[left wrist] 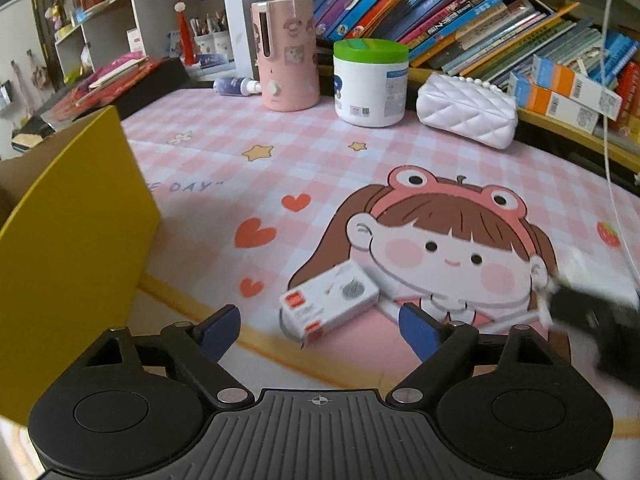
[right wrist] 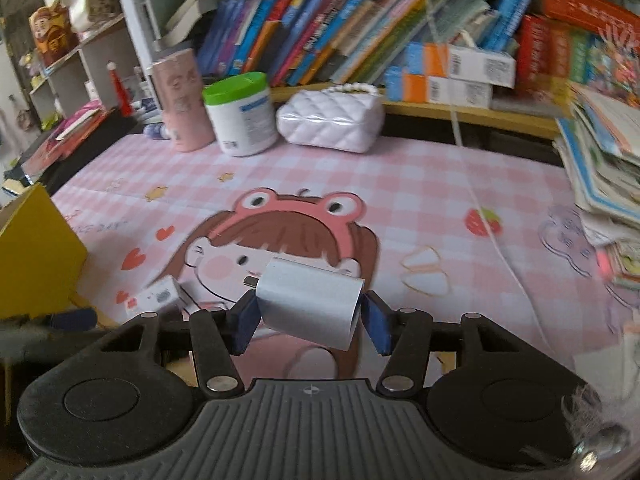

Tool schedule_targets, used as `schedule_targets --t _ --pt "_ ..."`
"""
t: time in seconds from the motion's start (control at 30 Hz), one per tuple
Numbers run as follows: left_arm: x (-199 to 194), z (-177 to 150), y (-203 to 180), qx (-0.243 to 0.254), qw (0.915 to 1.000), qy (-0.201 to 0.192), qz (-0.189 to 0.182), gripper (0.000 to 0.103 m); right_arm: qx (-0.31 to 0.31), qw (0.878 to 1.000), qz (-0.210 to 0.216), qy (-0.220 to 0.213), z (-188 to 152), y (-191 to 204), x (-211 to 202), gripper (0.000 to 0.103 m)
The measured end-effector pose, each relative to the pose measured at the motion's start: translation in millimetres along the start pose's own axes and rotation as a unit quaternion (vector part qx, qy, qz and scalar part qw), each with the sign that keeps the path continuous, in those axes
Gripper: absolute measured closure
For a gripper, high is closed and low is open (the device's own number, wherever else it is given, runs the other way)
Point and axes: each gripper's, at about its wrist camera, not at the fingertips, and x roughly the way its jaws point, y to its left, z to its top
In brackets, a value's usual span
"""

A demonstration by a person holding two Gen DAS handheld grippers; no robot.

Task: Organize objects
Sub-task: 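Grasp the white charger cube with the right tool while the left tool grasps the small cat-print box, then lift the charger and small box and carry them over the yellow box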

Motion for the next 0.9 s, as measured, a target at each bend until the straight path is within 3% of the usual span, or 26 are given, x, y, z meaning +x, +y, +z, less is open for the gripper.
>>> schedule_targets --t 0.17,0.23,0.33,0.53,0.9 --pt "17.0 10.1 -1.8 -0.012 0.9999 0.009 0.004 0.025 0.008 1.0 -0.013 0.01 -7.4 -9.3 -1.7 0.05" --pt "21.9 11.0 -1.8 -0.015 0.9998 0.013 0.002 0.035 0.005 1.0 -0.013 0.011 -8.8 -9.6 -2.8 0.051" --pt "23.1 9.1 -2.7 -0.012 0.9999 0.011 -0.004 0.042 -0.002 1.0 -0.012 0.01 -10.4 -6.3 -3.9 0.051" --pt "14.7 7.2 -0.2 -0.012 0.9998 0.008 -0.012 0.044 -0.025 1.0 -0.012 0.005 -12.6 6.4 -8.3 0.051" --pt "-45.5 -5.4 12.6 0.013 0.9984 -0.045 -0.033 0.044 -0.046 0.998 -0.041 -0.009 -25.9 29.2 -26.9 0.05"
